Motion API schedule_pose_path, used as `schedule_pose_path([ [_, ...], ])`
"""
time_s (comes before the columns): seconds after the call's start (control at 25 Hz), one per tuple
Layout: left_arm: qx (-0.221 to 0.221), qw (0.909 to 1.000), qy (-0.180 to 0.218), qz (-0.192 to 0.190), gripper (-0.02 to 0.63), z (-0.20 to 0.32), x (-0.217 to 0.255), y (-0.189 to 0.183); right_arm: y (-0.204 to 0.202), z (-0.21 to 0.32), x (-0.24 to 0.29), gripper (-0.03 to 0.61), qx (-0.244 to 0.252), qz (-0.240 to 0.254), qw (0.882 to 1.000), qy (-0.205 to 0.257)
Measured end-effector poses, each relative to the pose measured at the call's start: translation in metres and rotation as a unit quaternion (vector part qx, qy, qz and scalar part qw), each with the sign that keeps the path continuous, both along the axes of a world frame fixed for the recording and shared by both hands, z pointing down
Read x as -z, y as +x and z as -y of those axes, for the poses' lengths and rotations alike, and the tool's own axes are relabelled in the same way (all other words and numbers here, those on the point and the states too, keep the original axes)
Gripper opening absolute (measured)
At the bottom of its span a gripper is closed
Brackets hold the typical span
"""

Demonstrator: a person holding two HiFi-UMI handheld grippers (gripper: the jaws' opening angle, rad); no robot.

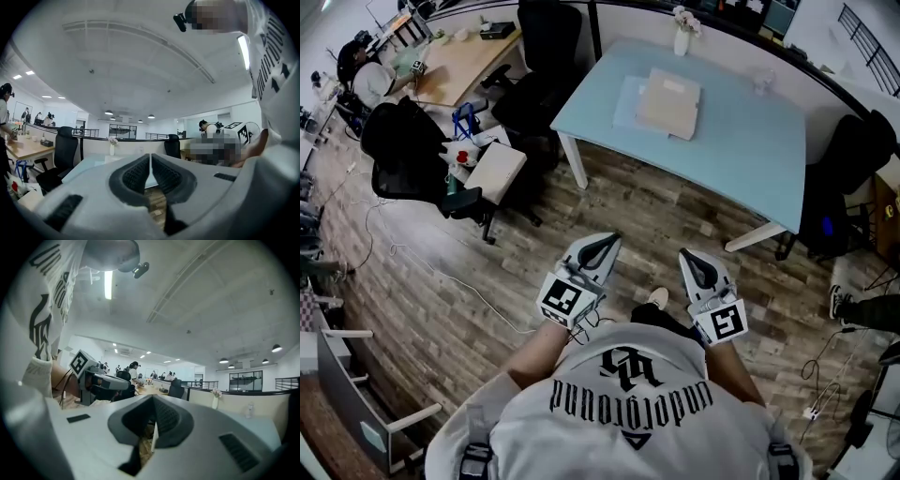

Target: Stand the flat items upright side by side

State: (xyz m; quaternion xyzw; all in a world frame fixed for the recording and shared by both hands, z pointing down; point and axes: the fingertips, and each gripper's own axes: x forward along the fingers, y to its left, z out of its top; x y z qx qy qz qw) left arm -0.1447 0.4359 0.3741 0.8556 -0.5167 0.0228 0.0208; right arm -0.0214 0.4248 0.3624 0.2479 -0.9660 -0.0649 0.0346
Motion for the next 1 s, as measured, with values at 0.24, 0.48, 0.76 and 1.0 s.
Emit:
schedule_pose_path([
  [0.24, 0.011, 0.9999, -0.009, 0.006, 0.283, 0.075, -0.004, 0.028, 0.037, 0.076, -0.009, 0.175, -0.021, 0.017, 0.999, -0.029],
  [0.48, 0.021, 0.9996, -0.005, 0.015, 0.314, 0.141, -0.005, 0.058, 0.077, 0.134, -0.010, 0.207, -0.021, 0.019, 0.999, -0.030],
  [0.76, -0.001, 0.9998, -0.006, 0.018, 0.311, 0.190, -0.007, 0.096, 0.114, 0.176, -0.011, 0.210, -0.048, 0.023, 0.998, -0.030],
  [1.0, -0.023, 0.9997, -0.006, 0.012, 0.310, 0.234, -0.011, 0.105, 0.123, 0.210, -0.014, 0.214, -0.074, 0.020, 0.997, -0.034],
])
